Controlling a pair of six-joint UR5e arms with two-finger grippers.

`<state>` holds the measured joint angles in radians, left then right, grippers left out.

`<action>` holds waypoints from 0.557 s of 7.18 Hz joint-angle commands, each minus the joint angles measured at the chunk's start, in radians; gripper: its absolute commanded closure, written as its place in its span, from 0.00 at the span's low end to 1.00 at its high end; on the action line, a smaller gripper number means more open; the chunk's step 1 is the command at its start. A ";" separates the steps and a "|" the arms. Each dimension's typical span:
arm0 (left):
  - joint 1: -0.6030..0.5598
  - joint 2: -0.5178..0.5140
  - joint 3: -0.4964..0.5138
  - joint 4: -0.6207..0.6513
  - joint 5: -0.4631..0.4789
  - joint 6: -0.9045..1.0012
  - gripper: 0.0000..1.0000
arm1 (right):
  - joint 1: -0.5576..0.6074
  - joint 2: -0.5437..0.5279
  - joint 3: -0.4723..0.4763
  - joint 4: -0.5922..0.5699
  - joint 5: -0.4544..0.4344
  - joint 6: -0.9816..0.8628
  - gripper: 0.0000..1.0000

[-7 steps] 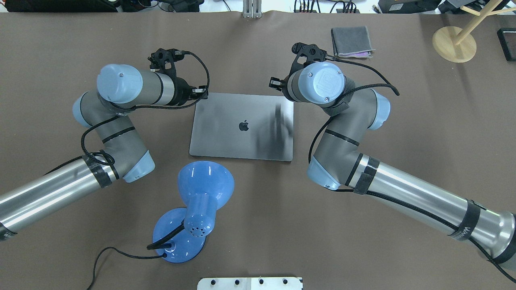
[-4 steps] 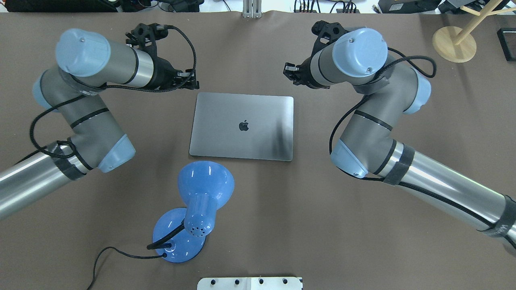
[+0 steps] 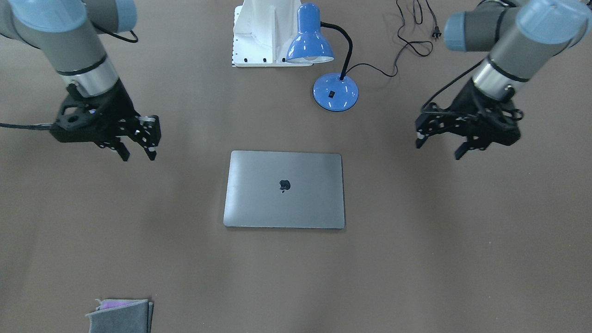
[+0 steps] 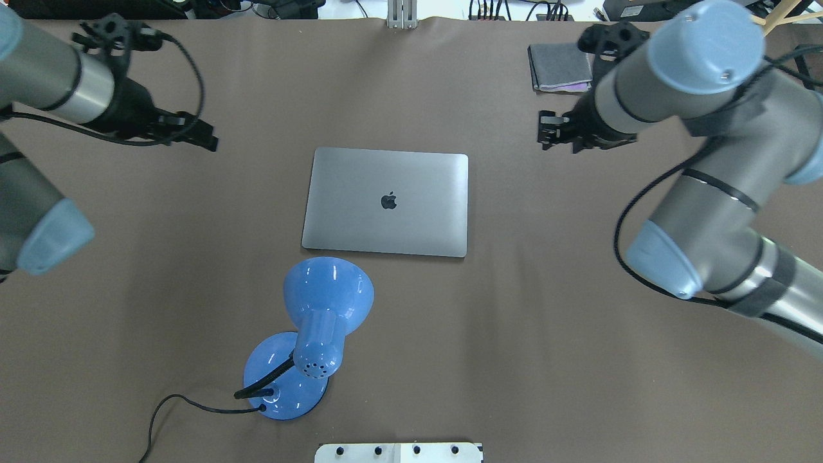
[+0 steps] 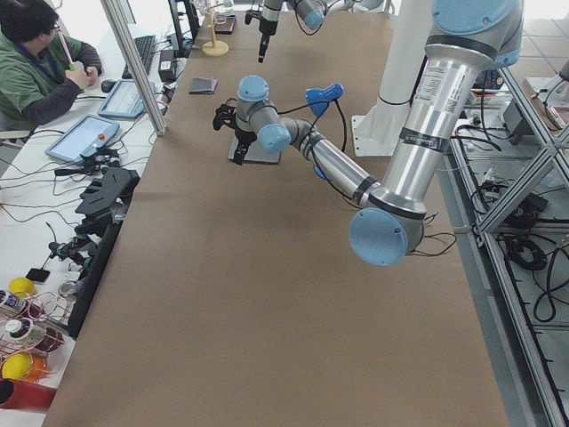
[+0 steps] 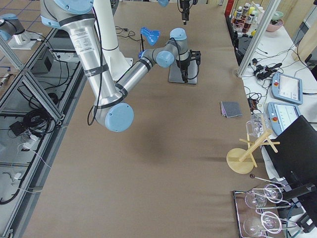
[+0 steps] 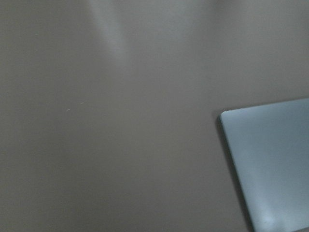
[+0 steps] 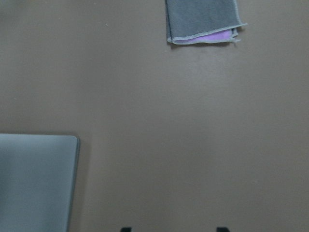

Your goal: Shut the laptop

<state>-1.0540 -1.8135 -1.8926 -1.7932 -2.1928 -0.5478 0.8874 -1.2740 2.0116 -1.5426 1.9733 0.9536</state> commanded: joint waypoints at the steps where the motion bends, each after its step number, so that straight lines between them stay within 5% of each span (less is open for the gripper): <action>1: -0.223 0.158 0.004 0.095 -0.060 0.460 0.01 | 0.147 -0.248 0.102 -0.010 0.056 -0.317 0.00; 4: -0.557 0.155 0.087 0.422 -0.102 0.994 0.01 | 0.533 -0.418 -0.017 -0.014 0.279 -0.883 0.00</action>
<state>-1.4796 -1.6584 -1.8401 -1.4992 -2.2854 0.2429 1.2510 -1.6320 2.0664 -1.5559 2.1643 0.3074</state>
